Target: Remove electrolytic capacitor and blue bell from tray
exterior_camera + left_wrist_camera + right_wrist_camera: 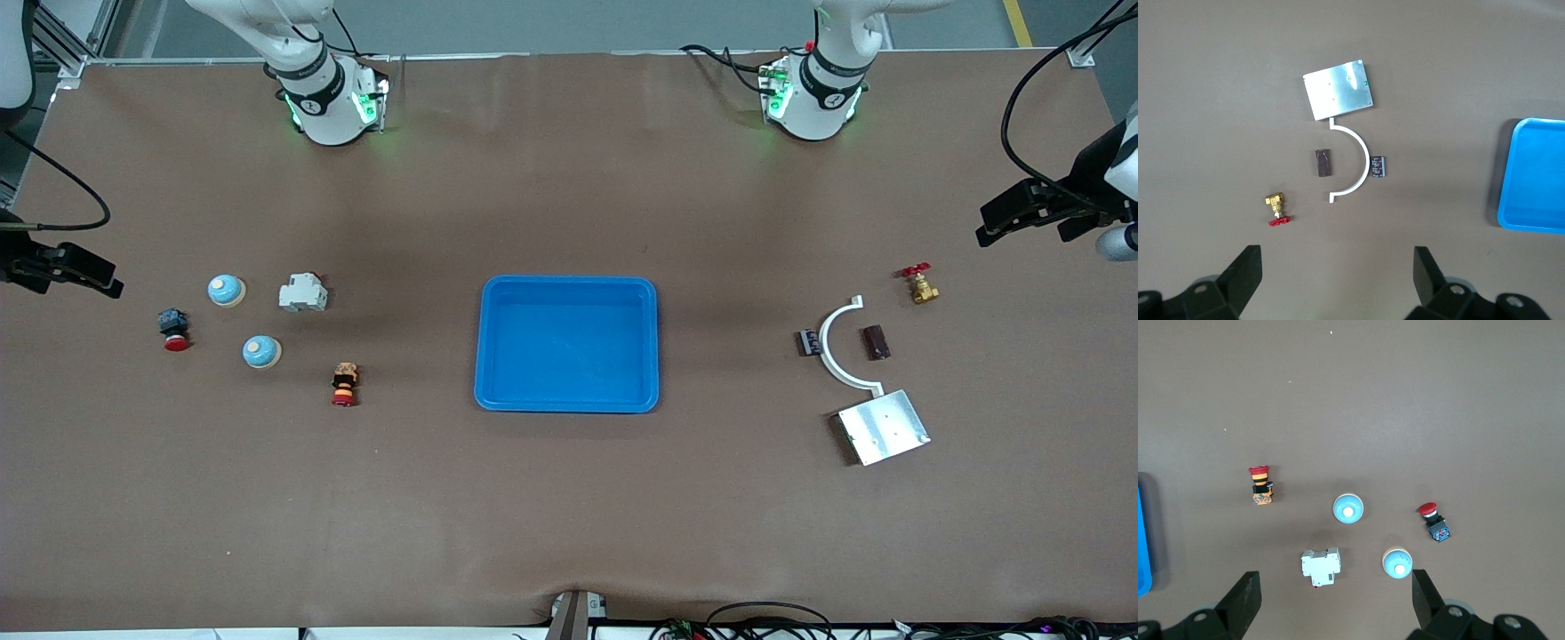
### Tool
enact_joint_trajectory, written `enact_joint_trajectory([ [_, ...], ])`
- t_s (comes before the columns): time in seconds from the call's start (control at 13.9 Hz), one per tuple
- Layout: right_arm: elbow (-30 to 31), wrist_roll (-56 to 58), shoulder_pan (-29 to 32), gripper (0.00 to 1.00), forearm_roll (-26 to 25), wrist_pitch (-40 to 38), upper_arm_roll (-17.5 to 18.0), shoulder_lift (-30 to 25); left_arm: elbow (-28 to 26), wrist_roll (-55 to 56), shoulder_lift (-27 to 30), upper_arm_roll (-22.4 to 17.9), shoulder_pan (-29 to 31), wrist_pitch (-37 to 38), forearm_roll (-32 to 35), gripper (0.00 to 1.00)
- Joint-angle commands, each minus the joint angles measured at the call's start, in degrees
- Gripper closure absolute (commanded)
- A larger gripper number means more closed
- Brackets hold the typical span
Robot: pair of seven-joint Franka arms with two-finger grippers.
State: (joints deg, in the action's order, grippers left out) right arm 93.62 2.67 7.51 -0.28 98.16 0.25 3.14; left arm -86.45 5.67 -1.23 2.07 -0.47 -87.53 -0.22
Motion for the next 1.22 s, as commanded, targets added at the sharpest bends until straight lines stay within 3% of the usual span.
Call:
enact_joint_trajectory([
  [0.0,-3.9,-1.0,0.0,0.00,0.5,-3.9,0.2,0.5,-0.4,-0.1,0.6,-0.1,0.2,0.3,-1.0,0.00],
  [1.15,-7.3,-0.6,-0.2,0.00,2.3,-11.0,0.5,0.0,-0.4,-0.1,0.5,-0.1,0.3,0.3,-1.0,0.00],
])
